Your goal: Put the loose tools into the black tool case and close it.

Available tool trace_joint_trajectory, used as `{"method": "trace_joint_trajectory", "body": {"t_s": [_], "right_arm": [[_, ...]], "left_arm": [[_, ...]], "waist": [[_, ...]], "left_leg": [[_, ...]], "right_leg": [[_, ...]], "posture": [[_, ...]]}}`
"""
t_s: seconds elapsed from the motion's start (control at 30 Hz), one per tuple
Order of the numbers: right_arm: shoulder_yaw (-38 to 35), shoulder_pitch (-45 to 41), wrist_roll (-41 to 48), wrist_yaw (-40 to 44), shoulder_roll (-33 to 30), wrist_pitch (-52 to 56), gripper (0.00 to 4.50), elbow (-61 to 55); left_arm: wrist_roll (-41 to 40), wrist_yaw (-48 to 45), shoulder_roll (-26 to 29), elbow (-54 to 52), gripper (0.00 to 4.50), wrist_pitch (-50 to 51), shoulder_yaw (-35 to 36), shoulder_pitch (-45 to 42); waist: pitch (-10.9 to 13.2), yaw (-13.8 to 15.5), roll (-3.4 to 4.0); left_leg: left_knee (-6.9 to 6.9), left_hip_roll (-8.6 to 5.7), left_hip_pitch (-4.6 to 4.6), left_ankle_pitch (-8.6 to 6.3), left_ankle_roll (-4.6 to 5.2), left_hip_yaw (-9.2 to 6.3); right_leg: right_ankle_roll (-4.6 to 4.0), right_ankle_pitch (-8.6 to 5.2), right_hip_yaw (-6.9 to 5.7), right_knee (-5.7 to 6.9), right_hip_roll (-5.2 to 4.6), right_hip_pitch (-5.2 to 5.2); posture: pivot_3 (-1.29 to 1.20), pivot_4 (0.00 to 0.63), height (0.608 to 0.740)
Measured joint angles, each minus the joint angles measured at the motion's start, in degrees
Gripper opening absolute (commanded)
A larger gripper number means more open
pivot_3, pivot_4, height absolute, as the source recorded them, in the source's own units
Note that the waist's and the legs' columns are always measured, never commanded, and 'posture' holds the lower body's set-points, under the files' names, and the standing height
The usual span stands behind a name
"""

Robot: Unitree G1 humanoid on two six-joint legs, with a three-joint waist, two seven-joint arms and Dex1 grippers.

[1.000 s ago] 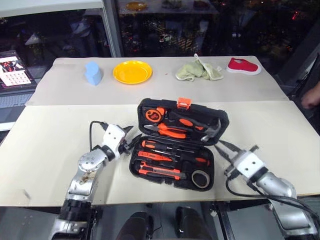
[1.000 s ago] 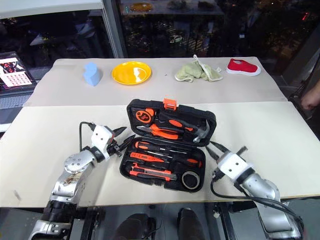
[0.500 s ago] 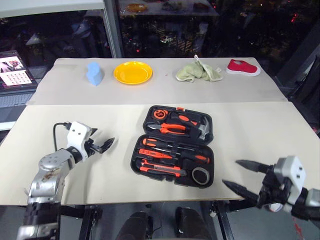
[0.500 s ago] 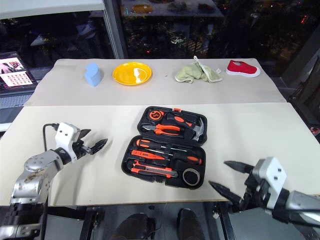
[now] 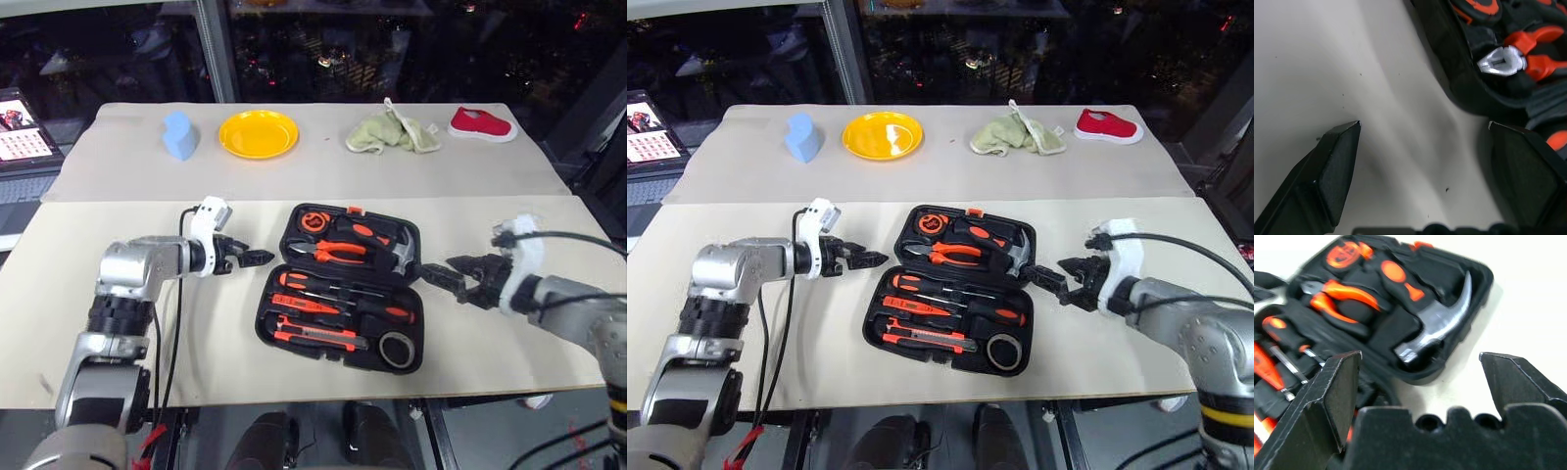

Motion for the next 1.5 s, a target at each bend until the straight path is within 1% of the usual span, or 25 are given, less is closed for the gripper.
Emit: {"method": "trace_joint_trajectory", "body": {"t_s": [0.2, 0.27, 0.3, 0.33, 0.37, 0.43, 0.47, 0.5, 0.6, 0.67, 0.7, 1.0, 1.03, 1.07, 1.1, 1.13, 1.37, 1.5], "right_arm": [[1.64, -3.86, -1.68, -0.05, 3.26, 3.97, 4.47, 4.75], [1.68, -4.73, -2.93, 0.02, 3.96, 3.97, 3.97, 5.88], [1.68, -5.0, -3.38, 0.01, 4.32, 3.98, 3.81, 6.45], [1.67, -5.22, -3.91, 0.03, 4.87, 4.06, 3.52, 7.04], [1.64, -5.26, -4.28, 0.03, 5.18, 4.18, 3.11, 7.58], [1.54, -5.27, -4.94, 0.12, 5.68, 4.37, 2.48, 8.22], [1.47, -5.33, -5.22, 0.18, 5.8, 4.39, 2.08, 8.37], [1.39, -5.51, -5.51, 0.22, 5.9, 4.41, 1.73, 8.52], [1.25, -5.84, -6.5, 0.4, 6.12, 4.55, 0.76, 8.53], [0.66, -5.93, -6.99, 0.72, 6.21, 4.56, 0.07, 8.54], [0.55, -6.06, -7.16, 0.87, 6.24, 4.64, 0.0, 8.56], [1.01, -6.58, -10.93, 3.79, 6.67, 4.58, 0.0, 8.54], [1.08, -6.7, -11.3, 4.11, 6.7, 4.58, 0.0, 8.54], [1.12, -6.75, -11.57, 4.3, 6.75, 4.58, 0.0, 8.54], [1.12, -6.8, -11.92, 4.56, 6.75, 4.57, 0.0, 8.54], [1.17, -6.92, -12.56, 5.05, 6.75, 4.33, 0.0, 8.53], [1.24, -6.97, -14.55, 6.25, 7.57, 3.4, 0.0, 8.42], [1.31, -7.57, -17.6, 6.54, 9.51, -0.14, 0.0, 8.58]], "left_arm": [[-0.08, -0.04, -1.96, 3.05, 4.5, 2.1, 0.33, -2.93], [-0.11, 0.0, -3.18, 3.54, 4.5, 2.87, 0.29, -3.6], [-0.14, 0.04, -3.82, 3.59, 4.5, 3.06, 0.26, -3.78], [-0.13, 0.08, -4.41, 3.67, 4.5, 3.19, 0.25, -3.92], [-0.12, 0.07, -4.8, 3.76, 4.5, 3.27, 0.14, -4.12], [-0.07, 0.13, -5.52, 4.37, 3.98, 3.33, 0.04, -4.67], [-0.04, 0.23, -5.83, 4.88, 3.77, 3.33, 0.04, -5.01], [0.0, 0.54, -6.32, 5.79, 3.34, 3.32, 0.06, -5.6], [0.17, 1.13, -7.04, 7.84, 2.31, 2.78, 0.12, -6.44], [0.18, 1.08, -7.11, 8.83, 1.54, 2.67, 0.23, -7.04], [0.23, 1.13, -7.11, 9.13, 1.17, 2.58, 0.28, -7.48], [1.82, 1.09, -7.86, 12.29, 1.17, 0.09, 0.19, -8.88], [2.11, 1.04, -7.91, 12.39, 0.66, 0.0, 0.07, -9.0], [2.24, 0.89, -7.91, 12.41, 0.51, -0.02, 0.05, -9.1], [2.35, 0.77, -7.89, 12.43, 0.16, 0.0, 0.05, -9.26], [2.57, 0.87, -7.87, 12.45, 0.02, -0.02, 0.04, -9.44], [3.45, 0.74, -7.91, 12.35, 0.02, -0.61, 0.06, -9.53], [3.58, 0.79, -8.45, 11.98, 0.02, -3.16, 0.55, -8.89]], "waist": [[-0.01, 0.13, 0.01], [-0.01, 0.11, 0.02], [-0.01, 0.09, 0.01], [-0.01, 0.02, 0.01], [-0.01, -0.01, 0.01], [-0.01, -0.08, 0.01], [-0.01, -0.09, 0.01], [-0.01, -0.09, 0.01], [-0.01, -0.19, 0.01], [-0.01, -0.27, 0.01], [-0.01, -0.3, 0.01], [-0.01, -0.36, 0.02], [-0.01, -0.36, 0.02], [-0.01, -0.36, 0.02], [-0.02, -0.34, 0.03], [-0.04, -0.3, 0.07], [-0.06, -0.32, 0.09], [-0.05, -0.52, 0.09]], "left_leg": [[0.12, -0.03, -0.21, -0.05, 0.08, -0.04], [0.17, -0.06, -0.24, -0.05, 0.1, -0.04], [0.19, -0.07, -0.23, -0.05, 0.1, -0.04], [0.19, -0.07, -0.23, -0.05, 0.1, -0.04], [0.19, -0.07, -0.23, -0.05, 0.09, -0.04], [0.19, -0.07, -0.23, -0.04, 0.08, -0.04], [0.19, -0.07, -0.23, -0.04, 0.07, -0.04], [0.19, -0.07, -0.22, -0.03, 0.06, -0.04], [0.21, -0.07, -0.21, -0.02, 0.04, -0.03], [0.21, -0.07, -0.2, -0.01, 0.03, -0.04], [0.21, -0.06, -0.19, -0.01, 0.02, -0.03], [0.26, -0.07, -0.14, 0.0, 0.0, -0.02], [0.27, -0.07, -0.14, 0.0, 0.0, -0.02], [0.27, -0.07, -0.13, 0.0, 0.0, -0.02], [0.27, -0.07, -0.09, 0.01, 0.0, -0.02], [0.28, -0.07, -0.05, 0.01, -0.01, -0.02], [0.28, -0.06, -0.01, 0.08, -0.08, -0.01], [0.28, -0.06, -0.11, 0.1, -0.12, 0.02]], "right_leg": [[0.09, 0.06, 0.01, -0.01, -0.07, -0.02], [0.14, 0.09, 0.01, -0.01, -0.07, -0.01], [0.15, 0.1, 0.01, -0.01, -0.07, -0.01], [0.16, 0.1, 0.02, -0.01, -0.07, -0.01], [0.15, 0.1, 0.02, -0.01, -0.07, -0.02], [0.14, 0.11, 0.03, 0.0, -0.05, -0.05], [0.13, 0.11, 0.03, 0.0, -0.05, -0.06], [0.13, 0.12, 0.02, -0.01, -0.04, -0.06], [0.11, 0.13, 0.03, 0.0, -0.04, -0.06], [0.1, 0.14, 0.04, 0.01, -0.02, -0.05], [0.08, 0.15, 0.05, 0.01, -0.03, -0.05], [0.07, 0.17, 0.09, 0.04, -0.02, -0.02], [0.08, 0.17, 0.09, 0.04, -0.02, -0.02], [0.07, 0.17, 0.09, 0.05, -0.03, -0.01], [0.07, 0.17, 0.1, 0.06, -0.03, 0.02], [0.07, 0.18, 0.1, 0.06, -0.03, 0.06], [0.04, 0.26, 0.1, 0.1, -0.01, 0.06], [0.06, 0.29, 0.11, 0.09, 0.0, -0.03]], "posture": [[0.0, 0.15, 0.74], [0.0, 0.15, 0.74], [0.0, 0.15, 0.74], [0.0, 0.15, 0.74], [0.0, 0.15, 0.74], [0.0, 0.15, 0.74], [0.0, 0.15, 0.74], [0.0, 0.15, 0.74], [0.0, 0.15, 0.74], [0.0, 0.15, 0.74], [0.0, 0.15, 0.74], [0.0, 0.15, 0.74], [0.0, 0.15, 0.74], [0.0, 0.15, 0.74], [0.0, 0.15, 0.74], [0.0, 0.15, 0.74], [0.0, 0.15, 0.74], [0.0, 0.15, 0.74]]}}
